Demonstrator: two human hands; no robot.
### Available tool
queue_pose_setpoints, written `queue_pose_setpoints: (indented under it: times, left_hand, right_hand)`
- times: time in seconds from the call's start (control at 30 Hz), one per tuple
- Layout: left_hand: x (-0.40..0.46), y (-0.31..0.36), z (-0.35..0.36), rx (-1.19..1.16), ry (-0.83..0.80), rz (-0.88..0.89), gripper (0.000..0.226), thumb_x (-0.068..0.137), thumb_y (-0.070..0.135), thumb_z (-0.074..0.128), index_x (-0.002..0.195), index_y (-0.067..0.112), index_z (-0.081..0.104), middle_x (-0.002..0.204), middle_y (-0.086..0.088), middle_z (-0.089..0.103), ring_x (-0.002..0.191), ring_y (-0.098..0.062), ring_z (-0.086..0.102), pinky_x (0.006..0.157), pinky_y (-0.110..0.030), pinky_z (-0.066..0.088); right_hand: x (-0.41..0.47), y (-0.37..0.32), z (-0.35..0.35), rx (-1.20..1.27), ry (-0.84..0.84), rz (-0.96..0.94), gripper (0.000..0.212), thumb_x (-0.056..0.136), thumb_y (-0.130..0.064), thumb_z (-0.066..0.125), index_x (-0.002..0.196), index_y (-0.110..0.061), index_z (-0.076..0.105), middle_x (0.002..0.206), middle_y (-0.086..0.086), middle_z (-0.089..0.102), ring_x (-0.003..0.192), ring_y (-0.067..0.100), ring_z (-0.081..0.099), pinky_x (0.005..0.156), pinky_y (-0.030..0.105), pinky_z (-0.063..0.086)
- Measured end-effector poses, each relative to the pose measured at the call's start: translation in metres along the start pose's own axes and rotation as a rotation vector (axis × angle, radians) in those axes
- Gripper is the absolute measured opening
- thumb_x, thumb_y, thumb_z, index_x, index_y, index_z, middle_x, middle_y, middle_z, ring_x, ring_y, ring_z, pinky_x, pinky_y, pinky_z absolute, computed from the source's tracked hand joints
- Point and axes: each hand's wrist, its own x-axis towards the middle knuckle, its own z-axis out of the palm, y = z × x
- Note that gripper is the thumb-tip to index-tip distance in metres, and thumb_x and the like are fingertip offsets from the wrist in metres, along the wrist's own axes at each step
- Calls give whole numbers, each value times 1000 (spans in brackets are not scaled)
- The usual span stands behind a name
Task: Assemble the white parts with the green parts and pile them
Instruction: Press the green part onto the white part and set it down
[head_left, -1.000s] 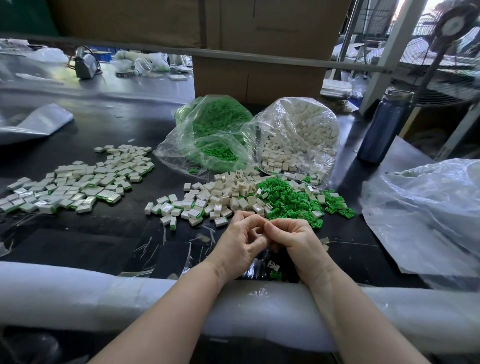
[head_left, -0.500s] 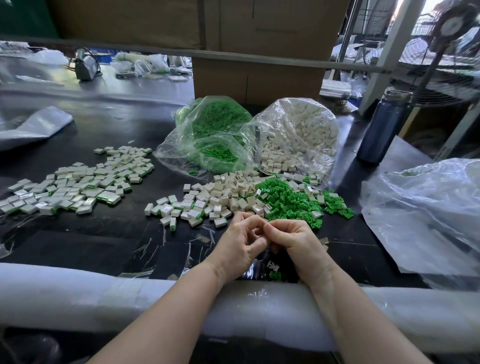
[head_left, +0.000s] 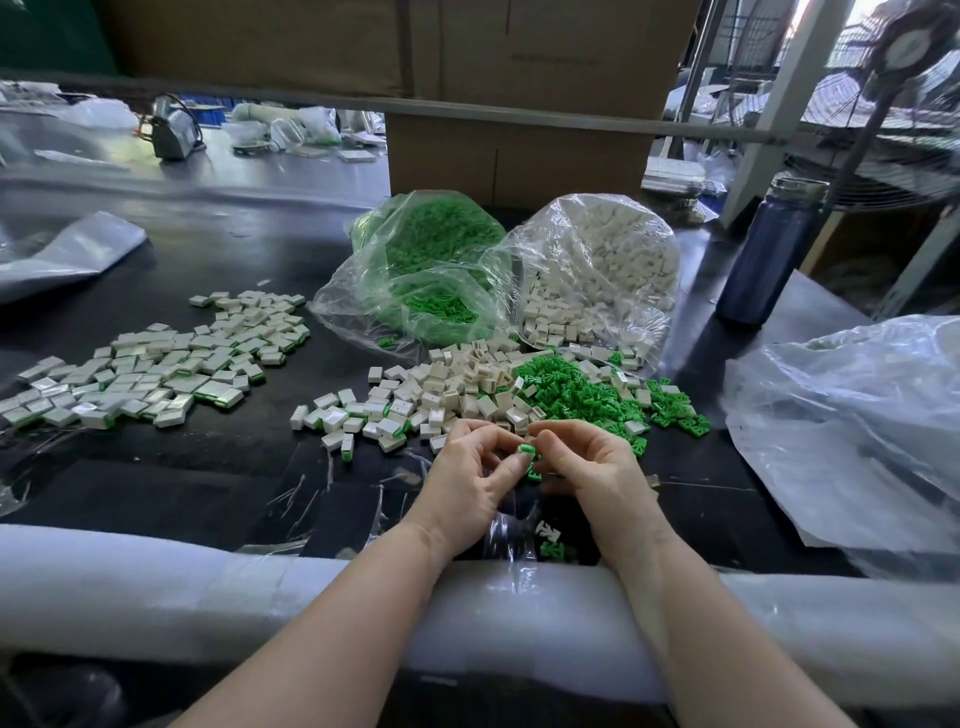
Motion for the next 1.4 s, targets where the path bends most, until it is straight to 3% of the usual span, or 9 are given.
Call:
queue_pose_setpoints:
  times: [0.1, 0.27, 0.43, 0.67, 0.83, 0.93, 1.0, 1.17, 1.4]
  left_hand:
    - [0, -1, -1, 17, 1, -14, 7, 87, 13, 62, 92, 10, 65, 108, -6, 47, 81, -18, 51, 82, -30, 53]
    - [0, -1, 2, 9, -26, -37, 11, 87, 12, 63, 95, 6, 65, 107, -12, 52, 93, -38, 59, 83, -41, 53]
    - [-1, -4, 0, 6, -5, -42, 9, 88, 14, 62, 96, 13, 66, 88, -10, 68, 83, -27, 64, 80, -34, 55]
    - [3, -11, -6, -8, 424, -135, 13, 90, 8, 57, 98, 16, 63, 83, -2, 65, 73, -21, 65, 72, -35, 57]
    - [7, -15, -12, 115, 624, -176, 25, 91, 5, 53, 113, 13, 62, 112, -8, 48, 79, -16, 54, 80, -16, 40]
    - [6, -14, -11, 180, 587, -227, 36, 90, 6, 55, 126, 9, 54, 122, -8, 33, 101, -21, 49, 83, -6, 26]
    - [6, -14, -11, 238, 537, -271, 44, 90, 7, 54, 134, 7, 46, 134, -11, 28, 119, -26, 40, 92, -13, 26]
    - [4, -10, -8, 340, 432, -294, 48, 92, 8, 49, 139, 4, 38, 147, -11, 19, 133, -27, 30, 109, -26, 24]
    - [2, -12, -4, 485, 401, -160, 36, 90, 14, 57, 125, 9, 55, 141, -7, 31, 133, -22, 23, 110, -27, 21]
  right_hand:
    - [-1, -1, -2, -91, 1, -62, 7, 82, -4, 67, 81, -11, 69, 72, -2, 70, 66, 8, 64, 57, 19, 50]
    - [0, 0, -1, -201, 3, -80, 19, 82, 0, 66, 71, -15, 66, 58, -8, 62, 56, 1, 55, 58, 20, 45]
    - [0, -1, 0, -245, 16, -91, 12, 84, -6, 65, 75, -14, 66, 60, -9, 61, 60, 2, 55, 64, 24, 45]
    - [-2, -2, -2, -220, 139, -70, 14, 79, -9, 72, 69, -18, 66, 54, -9, 59, 52, 3, 51, 54, 18, 46]
    - [-2, -3, -2, -228, 161, -44, 14, 78, -10, 72, 68, -17, 66, 57, -6, 59, 57, 10, 53, 58, 26, 49]
    - [-2, -3, -2, -252, 190, -43, 13, 78, -9, 72, 69, -15, 66, 60, -3, 61, 62, 14, 55, 62, 28, 50]
    - [-2, -3, -2, -305, 216, -48, 13, 79, -9, 72, 69, -15, 66, 60, -4, 61, 60, 10, 55, 59, 21, 50]
    - [-1, -1, -3, -382, 261, -58, 14, 79, -7, 71, 68, -15, 66, 63, -3, 63, 55, 1, 55, 53, 8, 45]
    - [3, 4, -3, -491, 270, -43, 16, 84, -8, 68, 73, -20, 66, 73, 2, 67, 73, 20, 64, 70, 28, 55]
